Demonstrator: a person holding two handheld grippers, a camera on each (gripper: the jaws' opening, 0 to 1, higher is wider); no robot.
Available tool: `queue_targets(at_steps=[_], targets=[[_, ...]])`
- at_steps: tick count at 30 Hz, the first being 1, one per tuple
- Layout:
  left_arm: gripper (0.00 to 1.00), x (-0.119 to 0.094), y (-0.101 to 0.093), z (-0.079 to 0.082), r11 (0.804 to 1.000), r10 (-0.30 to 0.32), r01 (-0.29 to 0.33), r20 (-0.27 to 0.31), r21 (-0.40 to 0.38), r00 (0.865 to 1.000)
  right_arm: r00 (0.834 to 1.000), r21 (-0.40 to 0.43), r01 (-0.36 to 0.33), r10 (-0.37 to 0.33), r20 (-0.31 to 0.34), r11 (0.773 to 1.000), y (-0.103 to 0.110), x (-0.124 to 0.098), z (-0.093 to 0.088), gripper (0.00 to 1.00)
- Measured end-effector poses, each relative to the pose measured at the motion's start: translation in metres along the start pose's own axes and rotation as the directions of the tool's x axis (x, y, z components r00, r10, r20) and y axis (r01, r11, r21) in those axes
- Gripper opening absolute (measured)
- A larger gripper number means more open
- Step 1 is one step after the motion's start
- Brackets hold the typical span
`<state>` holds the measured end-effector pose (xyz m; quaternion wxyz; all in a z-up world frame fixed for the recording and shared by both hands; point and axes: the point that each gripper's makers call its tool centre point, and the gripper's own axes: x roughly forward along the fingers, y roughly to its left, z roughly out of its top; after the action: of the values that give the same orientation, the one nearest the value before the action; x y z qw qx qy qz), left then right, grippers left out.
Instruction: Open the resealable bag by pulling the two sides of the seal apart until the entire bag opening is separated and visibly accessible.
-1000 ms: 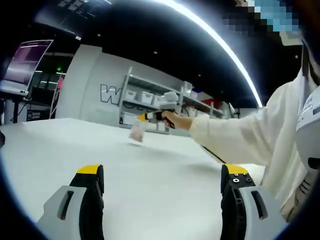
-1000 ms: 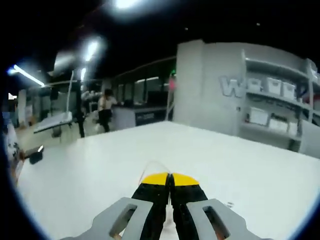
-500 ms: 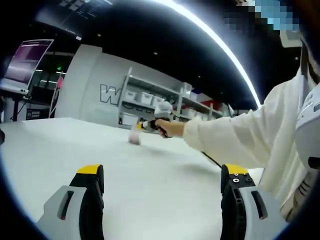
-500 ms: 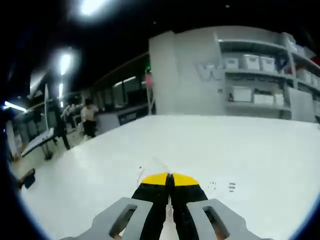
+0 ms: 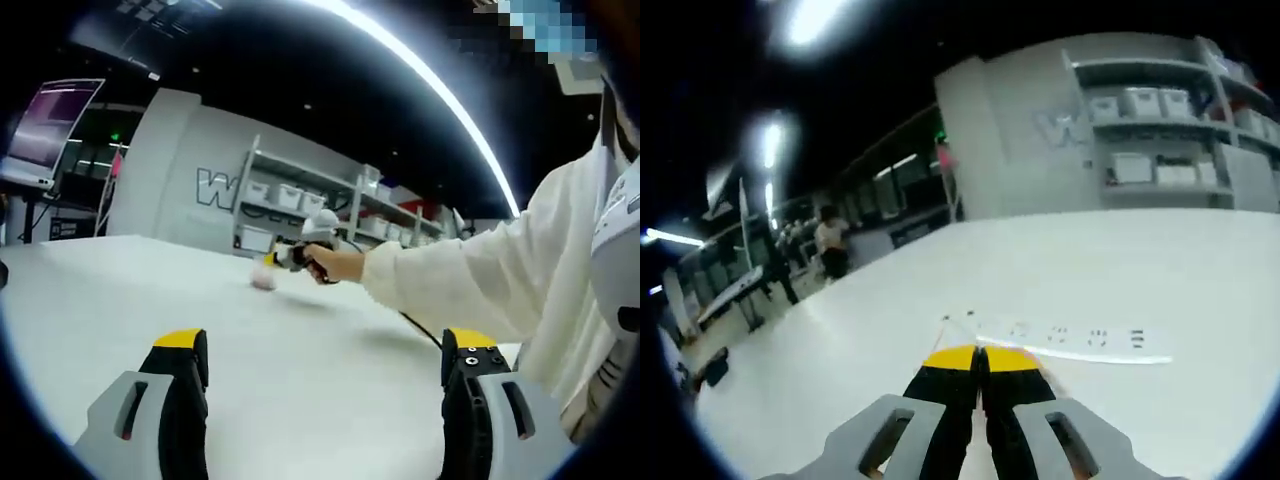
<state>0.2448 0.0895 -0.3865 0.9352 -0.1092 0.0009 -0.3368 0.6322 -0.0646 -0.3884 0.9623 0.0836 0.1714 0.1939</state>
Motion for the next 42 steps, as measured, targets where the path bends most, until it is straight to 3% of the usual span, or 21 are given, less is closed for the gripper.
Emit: queue_targets(at_steps=[9, 18, 23, 30, 34, 38, 42], targets=[[0.96, -0.002, -0.002, 0.004, 1.0, -0.012, 0.012, 0.01, 0.005, 1.0, 0.997, -0.044, -0.028, 0.024, -0.07, 0.999, 0.015, -0.002, -0.021, 0.0], [0.96, -0.005, -0.003, 0.006, 1.0, -0.013, 0.013, 0.025, 0.004, 1.0, 0.995, -0.086, -0.073, 0.067, -0.068, 0.994, 0.025, -0.017, -0.015, 0.02], [0.96, -0.005, -0.008, 0.005, 1.0, -0.024, 0.024, 0.027, 0.007, 0.999, 0.994, -0.141, -0.086, 0.075, -0.082, 0.986, 0.026, -0.022, -0.02, 0.05], [0.96, -0.007, -0.007, 0.005, 1.0, -0.015, 0.015, 0.031, 0.007, 0.999, 0.994, -0.147, -0.089, 0.079, -0.078, 0.985, 0.025, -0.022, -0.024, 0.09], [0.96, -0.006, -0.006, 0.005, 1.0, -0.011, 0.01, 0.03, 0.01, 0.999, 0.996, -0.155, -0.084, 0.077, -0.052, 0.984, 0.024, -0.021, -0.02, 0.14], [0.96, -0.004, -0.006, 0.004, 1.0, -0.01, 0.01, 0.03, 0.009, 0.999, 0.999, -0.215, -0.042, 0.048, 0.022, 0.976, 0.021, -0.021, -0.007, 0.2], [0.96, -0.003, -0.007, 0.004, 1.0, -0.009, 0.009, 0.027, 0.009, 1.0, 0.997, -0.244, -0.027, 0.042, 0.058, 0.969, 0.02, -0.022, -0.001, 0.33]])
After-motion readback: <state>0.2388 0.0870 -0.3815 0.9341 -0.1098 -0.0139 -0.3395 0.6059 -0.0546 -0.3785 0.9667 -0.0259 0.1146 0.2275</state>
